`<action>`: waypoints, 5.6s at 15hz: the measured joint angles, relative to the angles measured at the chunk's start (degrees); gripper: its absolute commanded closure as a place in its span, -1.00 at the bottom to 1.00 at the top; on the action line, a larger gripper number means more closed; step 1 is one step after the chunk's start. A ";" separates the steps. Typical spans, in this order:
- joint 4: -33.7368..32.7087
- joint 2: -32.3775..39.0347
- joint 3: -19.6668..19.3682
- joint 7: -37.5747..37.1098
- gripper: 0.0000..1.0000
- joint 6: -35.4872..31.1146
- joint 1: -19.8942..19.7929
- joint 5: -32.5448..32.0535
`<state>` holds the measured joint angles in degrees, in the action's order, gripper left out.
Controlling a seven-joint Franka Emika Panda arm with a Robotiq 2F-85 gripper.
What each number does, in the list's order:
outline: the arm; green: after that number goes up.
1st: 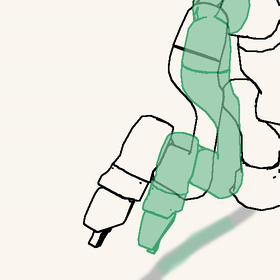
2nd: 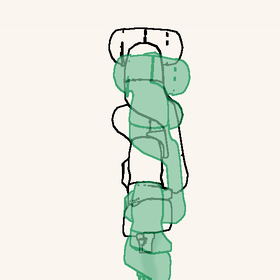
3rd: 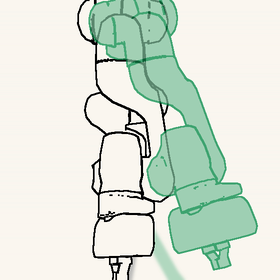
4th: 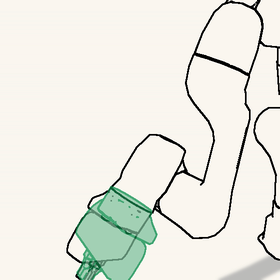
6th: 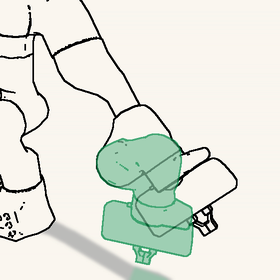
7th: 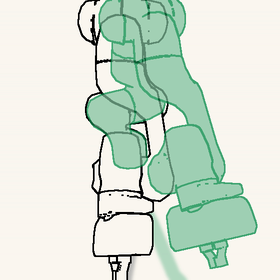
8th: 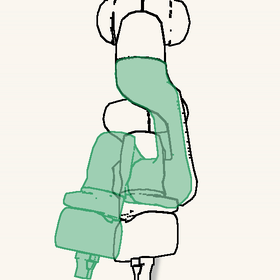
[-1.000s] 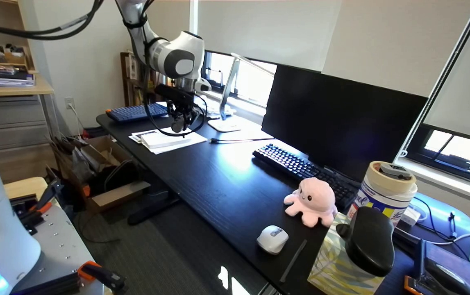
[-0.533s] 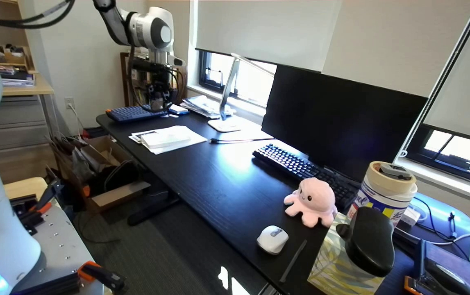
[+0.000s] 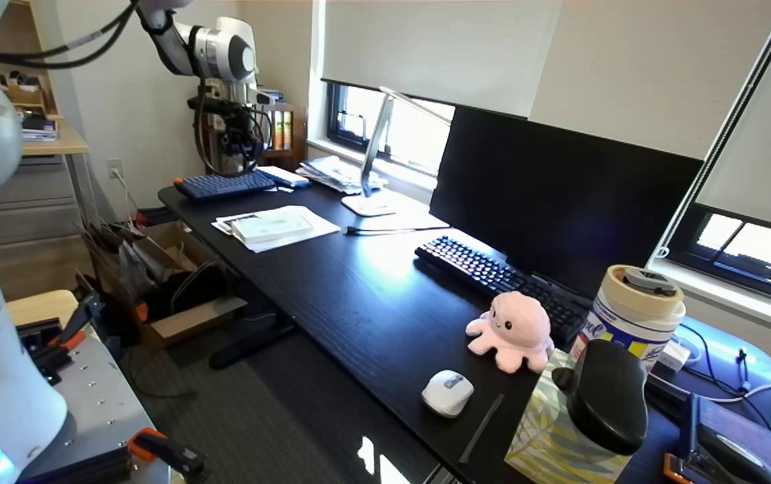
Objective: Move the round package to the paper pile and move the mouse to the left side of the computer
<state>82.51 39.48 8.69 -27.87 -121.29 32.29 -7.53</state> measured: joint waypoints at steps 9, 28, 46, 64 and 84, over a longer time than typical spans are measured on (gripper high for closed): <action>-11.67 13.31 -4.59 -8.19 0.65 -7.00 0.71 1.85; -20.32 22.57 -6.54 -11.17 -0.85 -6.93 -0.52 4.13; -5.16 0.12 -12.13 -10.94 -1.00 -5.49 4.08 -6.02; 41.30 -35.50 -11.78 12.35 -1.00 -7.31 -25.54 -6.54; 60.02 -35.27 -19.24 37.77 -1.00 -23.74 -40.53 -5.98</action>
<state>142.53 4.20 -10.55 9.89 -145.03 -8.23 -13.52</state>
